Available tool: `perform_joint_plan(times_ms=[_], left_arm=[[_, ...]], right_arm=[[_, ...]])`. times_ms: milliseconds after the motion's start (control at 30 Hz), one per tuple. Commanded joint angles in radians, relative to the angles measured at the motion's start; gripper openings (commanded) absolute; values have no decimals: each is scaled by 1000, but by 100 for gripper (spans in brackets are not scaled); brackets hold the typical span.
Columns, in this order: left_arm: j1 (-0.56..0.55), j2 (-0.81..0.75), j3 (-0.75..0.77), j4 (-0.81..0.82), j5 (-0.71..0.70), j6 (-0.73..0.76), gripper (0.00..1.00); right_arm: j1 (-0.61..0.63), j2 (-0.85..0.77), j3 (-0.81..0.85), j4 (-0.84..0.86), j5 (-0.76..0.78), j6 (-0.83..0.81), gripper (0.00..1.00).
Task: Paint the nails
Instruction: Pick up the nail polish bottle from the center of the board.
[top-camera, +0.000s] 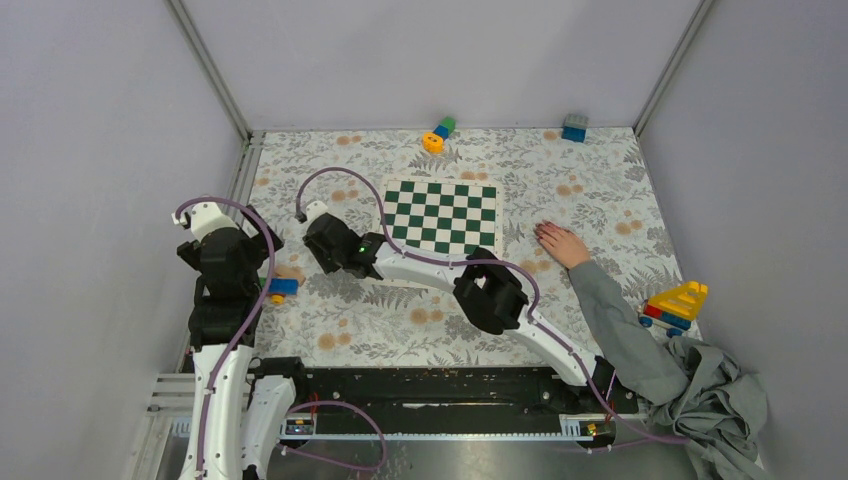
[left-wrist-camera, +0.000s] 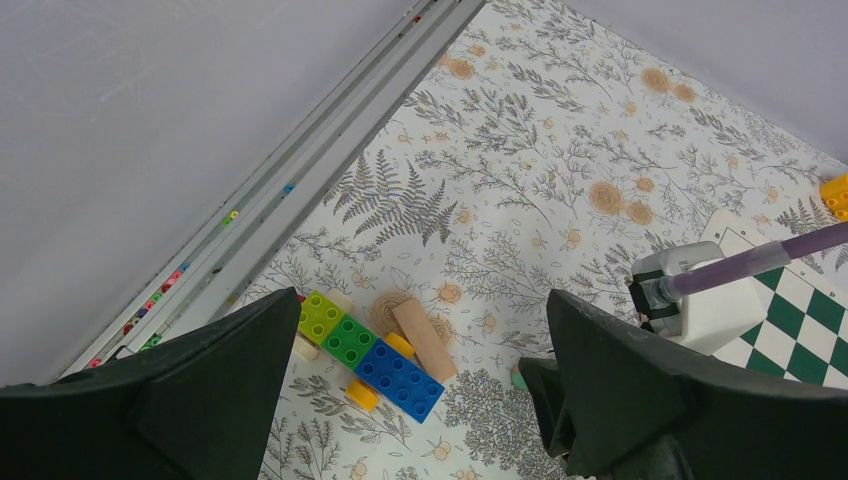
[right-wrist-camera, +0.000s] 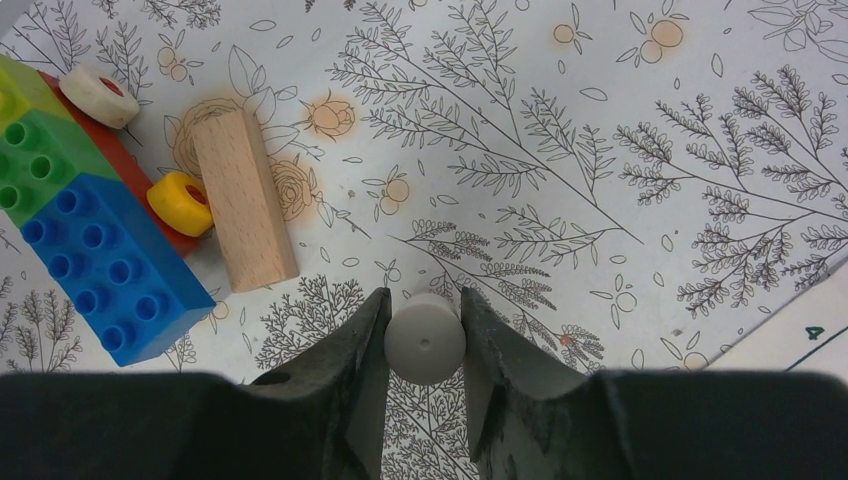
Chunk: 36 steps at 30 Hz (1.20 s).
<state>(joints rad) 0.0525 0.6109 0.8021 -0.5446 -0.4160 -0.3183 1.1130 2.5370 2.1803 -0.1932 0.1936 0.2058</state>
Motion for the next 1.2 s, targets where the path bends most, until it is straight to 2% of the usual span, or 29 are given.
perform_joint_plan(times_ms=[0,100,233,367,667,800,933,1067,1167], left_arm=[[3,0,1,49,-17,9,99],[4,2,0,53,-7,11,99],[3,11,1,52,37,16,99],[2,17,5,53,72,17,99],[-46,49,1,116,443,87,99],[-124,71,3,184,610,95,99],[-236,118,48,229,660,109,99],[-393,164,113,329,601,129,99],[-491,259,192,379,571,144,99]], right_arm=[[10,-35,18,25,19,3,10],[10,-83,-39,55,29,5,0],[3,-170,-129,78,50,22,0],[-30,-313,-306,129,11,80,0],[-155,-777,-706,22,-27,150,0],[-224,-960,-839,-47,-41,163,0],[-269,-1105,-866,-140,-77,152,0],[-290,-1202,-858,-220,-112,191,0],[-293,-1262,-859,-234,-127,230,0]])
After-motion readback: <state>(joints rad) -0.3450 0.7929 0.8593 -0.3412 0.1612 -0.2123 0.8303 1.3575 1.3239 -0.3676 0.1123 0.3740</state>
